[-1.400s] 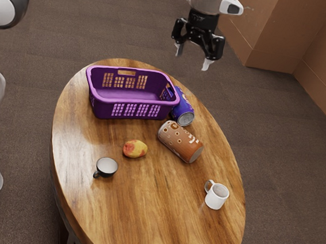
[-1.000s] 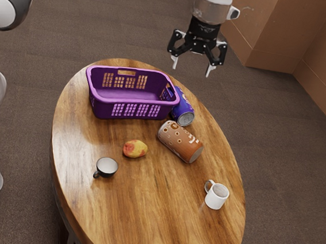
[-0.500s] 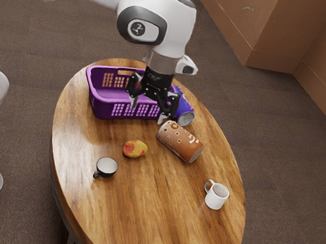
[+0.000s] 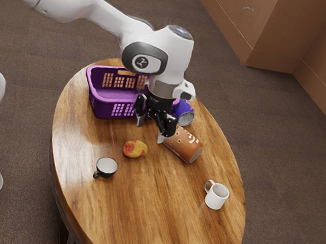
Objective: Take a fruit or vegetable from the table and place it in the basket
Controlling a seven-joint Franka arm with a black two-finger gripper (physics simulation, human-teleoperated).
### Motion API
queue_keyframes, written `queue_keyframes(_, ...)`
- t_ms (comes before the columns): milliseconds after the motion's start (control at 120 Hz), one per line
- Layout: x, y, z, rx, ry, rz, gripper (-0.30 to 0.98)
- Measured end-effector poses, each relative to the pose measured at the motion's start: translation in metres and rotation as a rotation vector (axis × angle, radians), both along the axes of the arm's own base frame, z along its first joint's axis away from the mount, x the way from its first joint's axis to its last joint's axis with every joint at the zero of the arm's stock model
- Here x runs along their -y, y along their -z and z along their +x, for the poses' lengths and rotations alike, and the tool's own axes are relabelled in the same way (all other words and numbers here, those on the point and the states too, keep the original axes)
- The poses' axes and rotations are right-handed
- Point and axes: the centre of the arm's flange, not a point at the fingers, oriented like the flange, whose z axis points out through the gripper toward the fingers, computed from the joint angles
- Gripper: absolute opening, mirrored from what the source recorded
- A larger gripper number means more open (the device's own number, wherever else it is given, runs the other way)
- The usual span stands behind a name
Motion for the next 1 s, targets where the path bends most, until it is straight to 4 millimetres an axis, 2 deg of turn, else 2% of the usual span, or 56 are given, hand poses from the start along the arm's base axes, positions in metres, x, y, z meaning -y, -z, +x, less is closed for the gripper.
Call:
queue_keyframes(75,-0.003,0.011,0.007,0.002,0.018,-0.001,0.67)
queue_keyframes(167,-0.006,0.013,0.010,0.018,0.039,-0.002,0.67)
queue_keyframes(325,-0.005,0.018,-0.017,0.030,0.080,-0.003,0.67)
queue_keyframes(550,0.004,0.038,-0.011,0.023,0.137,0.013,0.67)
queue_keyframes(800,-0.007,0.034,-0.006,0.065,0.159,0.040,0.67)
queue_keyframes(1000,-0.004,0.036,-0.018,0.072,0.180,0.046,0.67)
